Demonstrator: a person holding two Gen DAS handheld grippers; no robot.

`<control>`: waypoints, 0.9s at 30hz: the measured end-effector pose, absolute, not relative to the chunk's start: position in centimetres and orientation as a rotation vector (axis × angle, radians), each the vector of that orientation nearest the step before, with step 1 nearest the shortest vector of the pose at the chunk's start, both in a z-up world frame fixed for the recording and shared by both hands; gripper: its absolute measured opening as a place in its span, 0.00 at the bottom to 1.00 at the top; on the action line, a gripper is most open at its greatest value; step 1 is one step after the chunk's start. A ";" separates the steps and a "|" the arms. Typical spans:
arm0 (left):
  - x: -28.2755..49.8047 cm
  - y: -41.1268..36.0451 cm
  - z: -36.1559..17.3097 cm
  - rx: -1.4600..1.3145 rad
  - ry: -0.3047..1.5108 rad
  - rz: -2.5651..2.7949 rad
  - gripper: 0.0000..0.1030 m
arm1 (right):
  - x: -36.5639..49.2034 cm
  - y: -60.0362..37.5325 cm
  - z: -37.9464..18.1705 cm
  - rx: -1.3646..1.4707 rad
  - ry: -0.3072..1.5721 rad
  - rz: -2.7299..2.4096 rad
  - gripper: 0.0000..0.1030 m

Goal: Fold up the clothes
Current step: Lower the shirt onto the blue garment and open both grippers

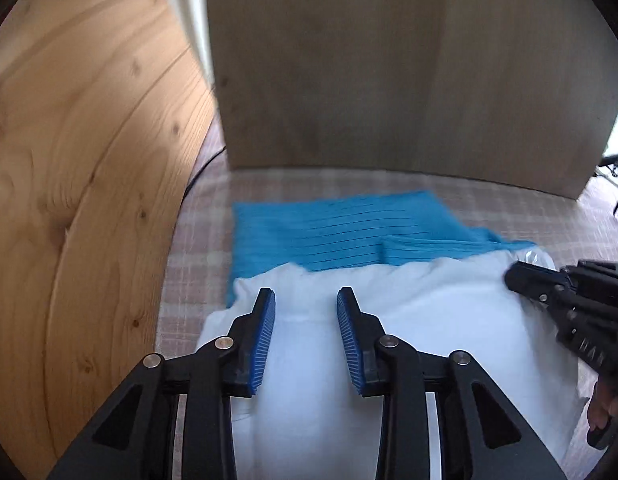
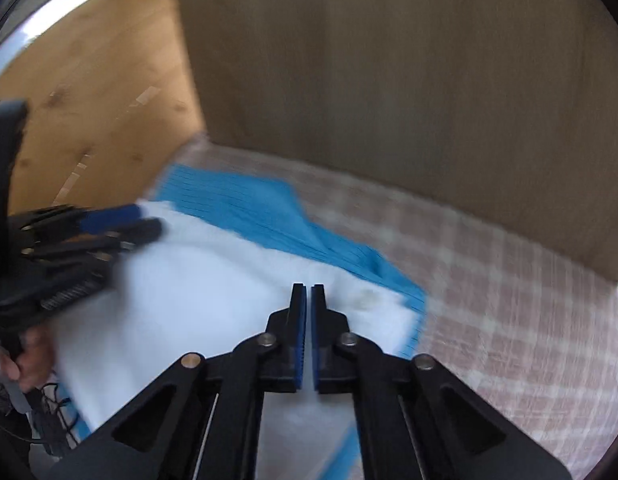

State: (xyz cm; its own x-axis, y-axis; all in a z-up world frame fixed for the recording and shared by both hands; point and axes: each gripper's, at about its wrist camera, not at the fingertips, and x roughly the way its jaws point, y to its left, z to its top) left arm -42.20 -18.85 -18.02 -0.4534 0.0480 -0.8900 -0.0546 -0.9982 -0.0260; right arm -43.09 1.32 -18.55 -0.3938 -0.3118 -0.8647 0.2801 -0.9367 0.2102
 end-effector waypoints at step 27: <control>-29.4 -22.1 -11.3 -1.535 0.085 2.814 0.46 | -27.9 4.2 -12.5 1.415 -0.079 -2.170 0.08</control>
